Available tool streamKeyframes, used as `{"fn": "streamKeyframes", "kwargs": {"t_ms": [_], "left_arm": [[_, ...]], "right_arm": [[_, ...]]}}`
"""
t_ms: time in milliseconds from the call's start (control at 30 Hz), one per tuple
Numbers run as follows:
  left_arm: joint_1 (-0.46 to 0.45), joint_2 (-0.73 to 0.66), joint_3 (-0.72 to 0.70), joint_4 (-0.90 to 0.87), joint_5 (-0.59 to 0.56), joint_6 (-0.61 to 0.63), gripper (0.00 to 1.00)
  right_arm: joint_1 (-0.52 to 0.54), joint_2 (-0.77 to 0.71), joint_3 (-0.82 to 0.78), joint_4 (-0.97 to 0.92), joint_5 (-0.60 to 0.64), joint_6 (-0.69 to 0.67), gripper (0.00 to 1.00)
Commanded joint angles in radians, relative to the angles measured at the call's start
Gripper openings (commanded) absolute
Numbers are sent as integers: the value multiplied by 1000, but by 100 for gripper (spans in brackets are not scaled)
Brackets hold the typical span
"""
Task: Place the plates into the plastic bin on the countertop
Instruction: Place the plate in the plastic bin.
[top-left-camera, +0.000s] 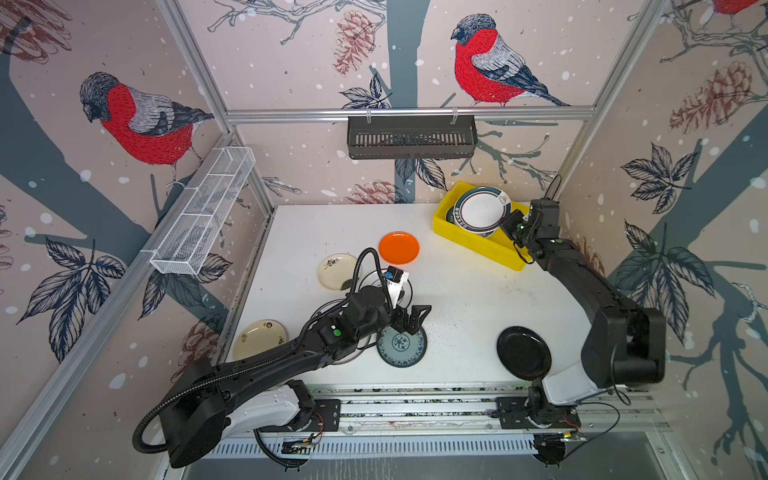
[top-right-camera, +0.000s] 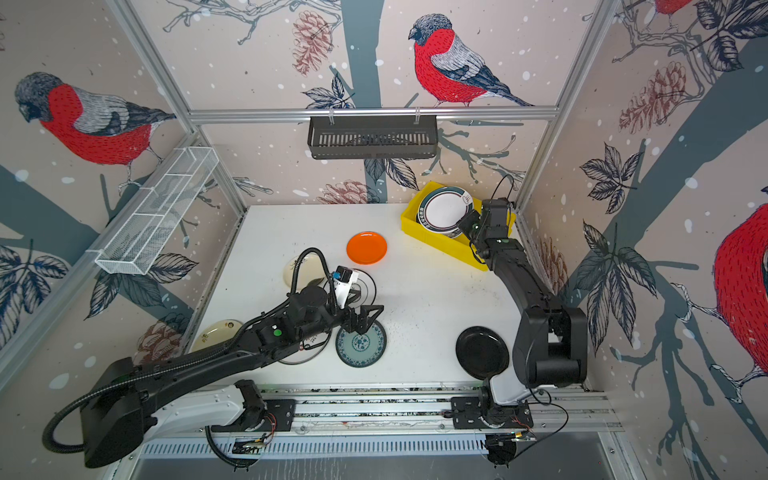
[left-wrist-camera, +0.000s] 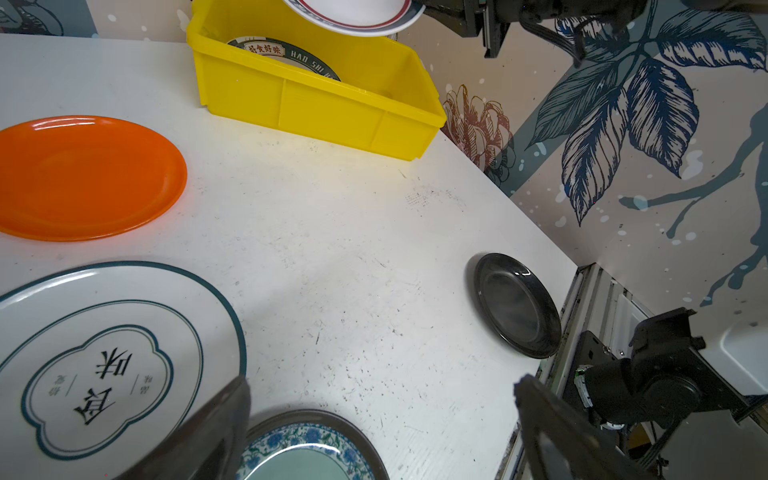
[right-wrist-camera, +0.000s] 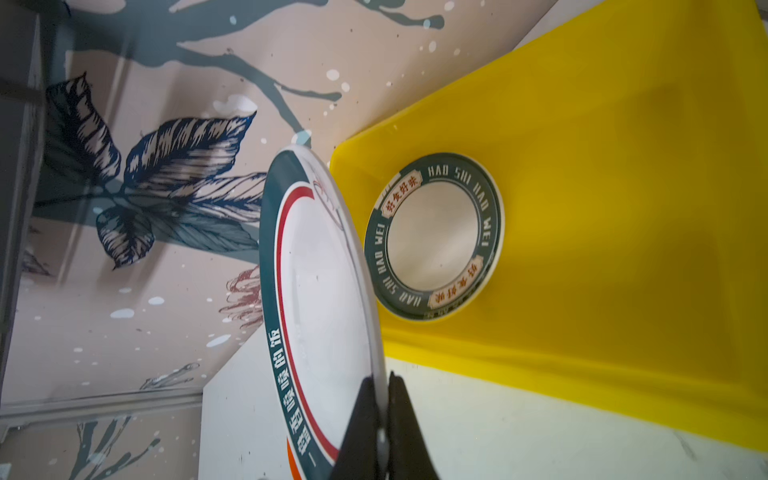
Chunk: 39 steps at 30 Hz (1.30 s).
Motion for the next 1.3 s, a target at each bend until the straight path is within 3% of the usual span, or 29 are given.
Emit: {"fn": "streamKeyframes", "kwargs": {"t_ms": [0, 267, 467, 667, 900, 1100, 1267], "left_arm": [[2, -5, -1, 45, -9, 22, 98], [2, 2, 13, 31, -40, 45, 98], [2, 0, 30, 16, -51, 60, 98], [2, -4, 39, 13, -77, 78, 98], [2, 15, 49, 21, -83, 110, 98], [3, 22, 54, 18, -86, 134, 98], [5, 25, 52, 13, -83, 141, 98]], "right_arm": [[-21, 85, 79, 48, -23, -20, 0], [-29, 341, 294, -28, 15, -43, 0], [-46, 466, 372, 11, -3, 7, 0], [-39, 586, 513, -96, 51, -37, 0], [-1, 641, 597, -229, 104, -67, 0], [16, 577, 481, -205, 139, -58, 0], [23, 586, 490, -232, 141, -67, 1]]}}
